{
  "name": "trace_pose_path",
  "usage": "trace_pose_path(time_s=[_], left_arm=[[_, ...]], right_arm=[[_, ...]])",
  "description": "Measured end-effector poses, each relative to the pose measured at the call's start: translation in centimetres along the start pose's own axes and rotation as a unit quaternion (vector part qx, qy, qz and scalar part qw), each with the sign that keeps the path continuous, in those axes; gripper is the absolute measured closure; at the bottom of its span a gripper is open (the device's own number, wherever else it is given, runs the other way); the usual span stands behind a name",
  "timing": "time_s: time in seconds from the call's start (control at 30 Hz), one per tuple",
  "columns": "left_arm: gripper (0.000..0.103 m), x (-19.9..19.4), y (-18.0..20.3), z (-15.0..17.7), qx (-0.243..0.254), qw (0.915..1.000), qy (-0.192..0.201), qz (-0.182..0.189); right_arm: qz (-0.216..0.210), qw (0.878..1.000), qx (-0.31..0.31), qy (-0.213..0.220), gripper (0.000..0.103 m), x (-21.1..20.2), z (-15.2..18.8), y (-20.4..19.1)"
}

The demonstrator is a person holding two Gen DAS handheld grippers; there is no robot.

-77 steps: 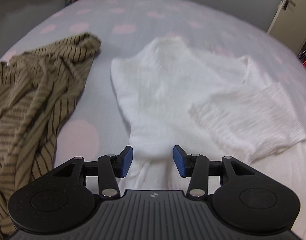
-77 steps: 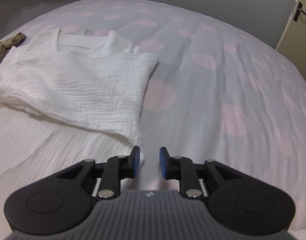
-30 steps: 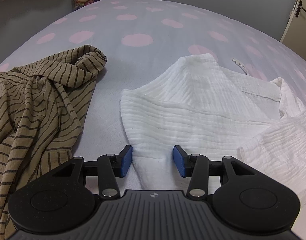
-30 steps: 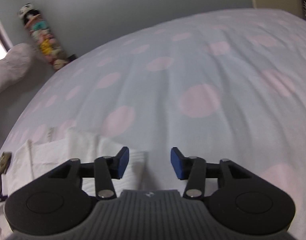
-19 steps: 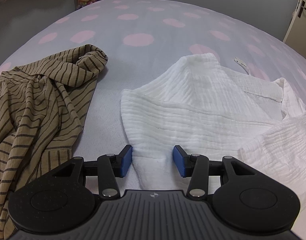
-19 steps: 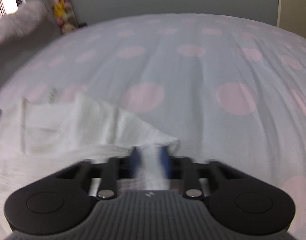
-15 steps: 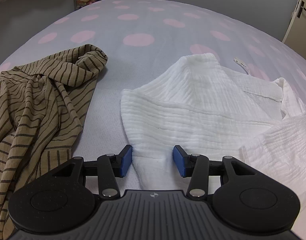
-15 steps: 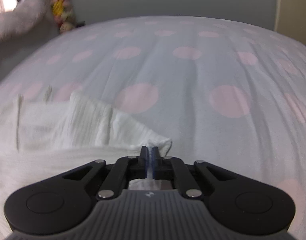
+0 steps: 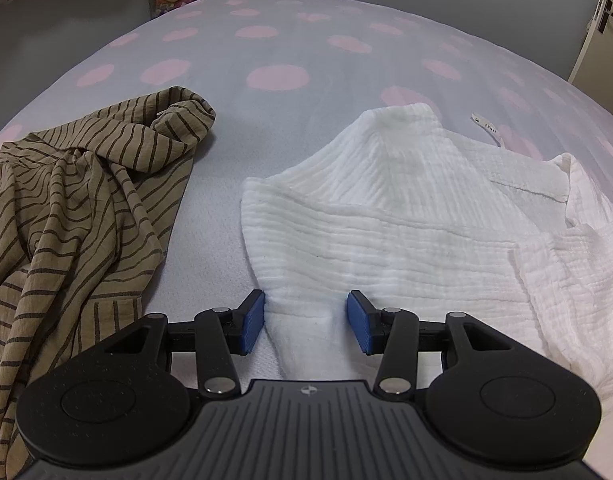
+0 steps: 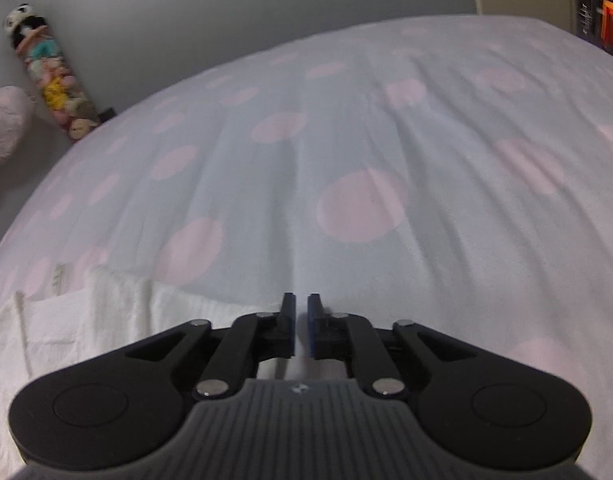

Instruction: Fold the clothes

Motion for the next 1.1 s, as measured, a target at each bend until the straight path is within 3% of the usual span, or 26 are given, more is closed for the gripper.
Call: trace_pose_path(time_s=[0.03, 0.07, 0.1, 0.23, 0.33, 0.4, 0.47, 0.57, 0.73, 0.87, 1.0, 1.1], left_arm=[[0.060, 0.0, 0.0, 0.0, 0.000, 1.0000, 0.002, 0.000], [0.060, -0.1, 0.0, 0.1, 0.001, 1.0000, 0.004, 0.000], [0.060, -0.1, 0.1, 0.1, 0.001, 1.0000, 0.007, -0.001], [0.060, -0.6, 0.1, 0.0, -0.008, 0.9999, 0.013, 0.001], [0.060, -1.6, 0.0, 0.0, -0.029, 0.9993, 0.020, 0.009], [0.060, -2.5, 0.2, 0.2, -0.028, 0.9992, 0.024, 0.012], [0.060, -3.6, 0.6, 0.5, -0.011, 0.9995, 0.026, 0.011], [0.060, -5.2, 0.9, 0.9, 0.009, 0.9995, 0.031, 0.007], [0.060, -7.0, 0.2, 2.3, -0.004, 0.9995, 0.029, 0.008], [0.060, -8.0, -0.8, 3.9, -0.018, 0.9996, 0.022, 0.002], [0.060, -9.2, -1.2, 5.9, -0.024, 0.9996, 0.011, -0.001], [0.060, -10.3, -1.2, 7.5, -0.028, 0.9996, 0.003, 0.000]], right_arm=[[-0.009, 1.000, -0.002, 0.000, 0.080, -0.9, 0.6, -0.1], [-0.019, 1.000, -0.006, 0.001, 0.065, -1.9, 1.2, -0.3], [-0.029, 1.000, -0.010, 0.002, 0.058, -2.8, 1.8, -0.5], [-0.043, 0.997, -0.057, -0.009, 0.058, -5.4, 5.0, -2.2], [-0.029, 0.996, -0.075, -0.027, 0.061, -5.2, 6.8, -2.9], [-0.015, 0.996, -0.080, -0.036, 0.084, -4.9, 7.5, -3.0], [-0.008, 0.996, -0.085, -0.032, 0.098, -5.1, 7.7, -2.9], [0.005, 0.997, -0.067, -0.031, 0.100, -5.1, 7.6, -2.0], [0.011, 0.998, -0.020, -0.054, 0.101, -4.3, 8.0, -0.4], [-0.010, 0.999, 0.028, -0.041, 0.091, -6.2, 7.7, 0.3], [-0.030, 0.999, 0.013, -0.032, 0.091, -8.5, 8.8, 0.0], [-0.013, 0.999, -0.010, -0.045, 0.091, -8.6, 10.6, 0.4]])
Point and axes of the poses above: each gripper's, at about its wrist camera, not at the fingertips, and x roughly the way its jaws point, y to its right, z to its underside, the point moved 7 cm from there along x, roughly the way its jaws point, and after that the axes turned 12 degrees about z, right-handed, at the moved point
